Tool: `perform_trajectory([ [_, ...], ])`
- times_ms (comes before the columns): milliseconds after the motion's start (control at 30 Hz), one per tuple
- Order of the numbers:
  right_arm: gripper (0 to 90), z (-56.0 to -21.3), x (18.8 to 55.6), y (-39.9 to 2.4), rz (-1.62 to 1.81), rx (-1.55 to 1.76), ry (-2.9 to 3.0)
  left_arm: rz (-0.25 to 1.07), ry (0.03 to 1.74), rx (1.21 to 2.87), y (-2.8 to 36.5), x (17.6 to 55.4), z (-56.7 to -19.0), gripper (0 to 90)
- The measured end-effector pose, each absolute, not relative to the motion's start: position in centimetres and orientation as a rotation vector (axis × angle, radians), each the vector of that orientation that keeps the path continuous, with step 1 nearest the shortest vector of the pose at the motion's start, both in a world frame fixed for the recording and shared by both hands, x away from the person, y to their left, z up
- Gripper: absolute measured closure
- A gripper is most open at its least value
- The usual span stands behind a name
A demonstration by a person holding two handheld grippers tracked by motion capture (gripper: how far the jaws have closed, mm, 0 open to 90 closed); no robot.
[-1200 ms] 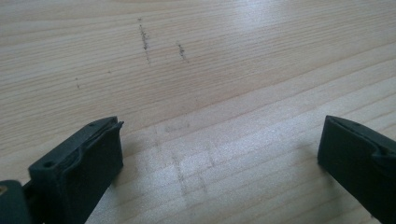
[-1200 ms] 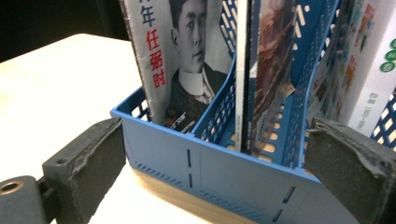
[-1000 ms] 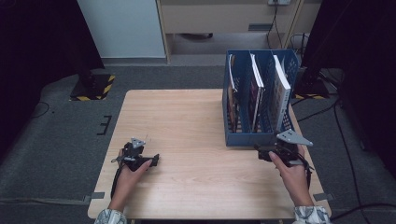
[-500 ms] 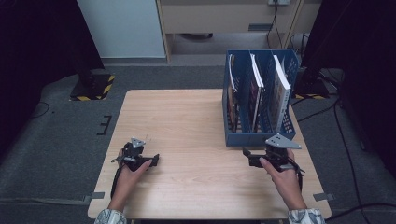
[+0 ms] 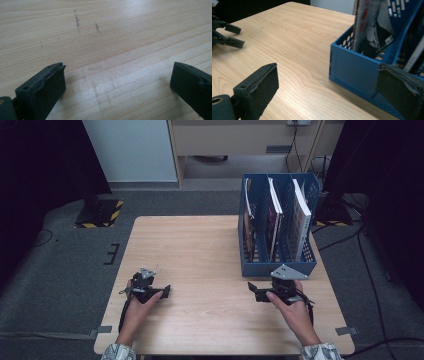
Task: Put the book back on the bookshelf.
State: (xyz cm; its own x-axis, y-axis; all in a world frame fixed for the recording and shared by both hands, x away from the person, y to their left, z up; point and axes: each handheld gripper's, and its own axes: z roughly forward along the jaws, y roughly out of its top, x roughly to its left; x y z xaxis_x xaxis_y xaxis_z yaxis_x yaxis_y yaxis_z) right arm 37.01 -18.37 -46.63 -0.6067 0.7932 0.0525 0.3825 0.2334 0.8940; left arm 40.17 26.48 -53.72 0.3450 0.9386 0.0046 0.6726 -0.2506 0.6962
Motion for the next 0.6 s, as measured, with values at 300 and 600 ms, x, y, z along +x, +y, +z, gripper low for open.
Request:
perform_trajectory([
  [300,5.1,-46.8,37.2,-17.0,1.325,1.023,2.139,0.574,1.403,2.011,26.5,40.2,-53.7,0.0],
  [600,5.2,-46.5,36.9,-14.7,1.320,0.944,2.180,0.572,1.398,2.013,26.4,40.1,-53.7,0.0],
])
